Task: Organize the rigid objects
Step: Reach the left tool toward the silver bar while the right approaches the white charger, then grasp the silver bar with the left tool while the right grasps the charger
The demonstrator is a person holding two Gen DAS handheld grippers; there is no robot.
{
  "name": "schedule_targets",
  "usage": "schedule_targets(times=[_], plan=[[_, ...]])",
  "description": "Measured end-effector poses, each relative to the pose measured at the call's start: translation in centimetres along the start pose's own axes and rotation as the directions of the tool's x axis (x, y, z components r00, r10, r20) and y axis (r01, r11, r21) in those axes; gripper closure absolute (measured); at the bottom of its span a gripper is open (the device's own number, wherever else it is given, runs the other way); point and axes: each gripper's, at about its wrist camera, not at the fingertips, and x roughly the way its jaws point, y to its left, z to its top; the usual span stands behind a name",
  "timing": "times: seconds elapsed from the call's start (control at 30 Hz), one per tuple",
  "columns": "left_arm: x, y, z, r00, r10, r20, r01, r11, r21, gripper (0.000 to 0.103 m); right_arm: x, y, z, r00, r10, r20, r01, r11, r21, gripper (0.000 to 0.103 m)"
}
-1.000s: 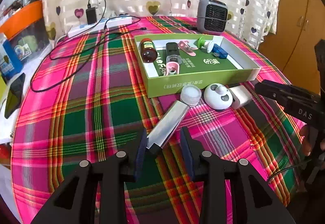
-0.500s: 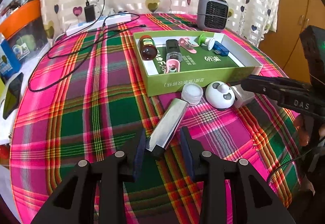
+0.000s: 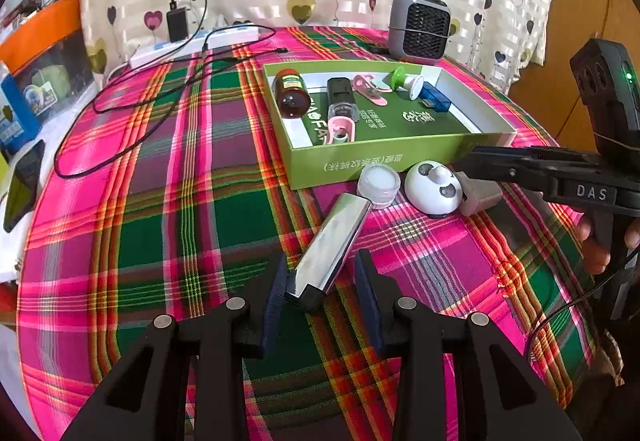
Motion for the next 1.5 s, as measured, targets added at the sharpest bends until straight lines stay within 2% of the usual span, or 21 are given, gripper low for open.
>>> schedule_targets(times=[0.53, 0.87, 1.17, 1.37, 1.5], plan=[[0.0, -0.5, -0.2, 1.000, -0.007, -0.003, 0.007, 1.000, 0.010, 0.070, -1.0, 1.4, -2.1, 0.998, 0.019, -0.066, -0.026, 0.994, -0.108, 0.068], [0.4, -1.0, -0.1, 0.999, 0.010, -0.033, -0.009, 1.000, 0.014, 0.070, -0.4, 2.9, -2.9, 0.995, -0.082, -0.057, 0.071, 0.982, -0.176, 0.068], [1.1, -1.4, 0.5, 0.999, 0.034, -0.040, -0.033, 0.999, 0.029, 0.070, 0.2, 3.2, -3.1, 0.991, -0.125, -0.050, 0.115, 0.978, -0.171, 0.068], [1.5, -1.5, 1.0, 0.997, 0.063, -0.036, -0.062, 0.998, 0.022, 0.070, 0.6, 3.6, -3.1, 0.982, -0.184, -0.030, 0.174, 0.964, -0.203, 0.068], [1.5, -1.4, 1.1, 0.998, 0.063, -0.030, -0.063, 0.998, 0.005, 0.070, 0.7, 3.5, -3.0, 0.982, -0.184, -0.030, 0.175, 0.964, -0.199, 0.067]])
